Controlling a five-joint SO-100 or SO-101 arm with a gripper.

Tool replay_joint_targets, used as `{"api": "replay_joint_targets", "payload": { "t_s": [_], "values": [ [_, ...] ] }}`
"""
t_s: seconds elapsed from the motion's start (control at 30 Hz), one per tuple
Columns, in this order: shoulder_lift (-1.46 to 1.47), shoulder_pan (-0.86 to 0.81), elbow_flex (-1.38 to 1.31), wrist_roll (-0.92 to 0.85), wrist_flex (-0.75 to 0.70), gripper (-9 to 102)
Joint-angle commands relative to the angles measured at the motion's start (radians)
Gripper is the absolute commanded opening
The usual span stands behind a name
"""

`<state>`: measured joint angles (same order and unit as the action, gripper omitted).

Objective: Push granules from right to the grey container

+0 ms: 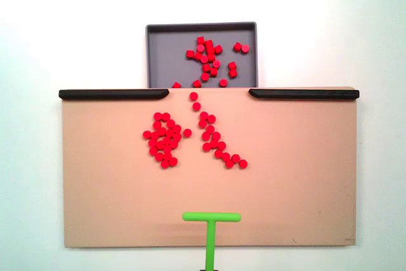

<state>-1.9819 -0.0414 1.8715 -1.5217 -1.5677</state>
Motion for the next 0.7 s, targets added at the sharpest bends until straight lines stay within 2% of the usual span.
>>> {"api": "replay_joint_targets", "payload": {
  "t_s": [0.0, 0.67],
  "values": [
    [-0.020, -0.005, -0.011, -0.014, 0.003, 0],
    [-0.052, 0.011, -0.006, -0.006, -0.008, 0]
  ]
}}
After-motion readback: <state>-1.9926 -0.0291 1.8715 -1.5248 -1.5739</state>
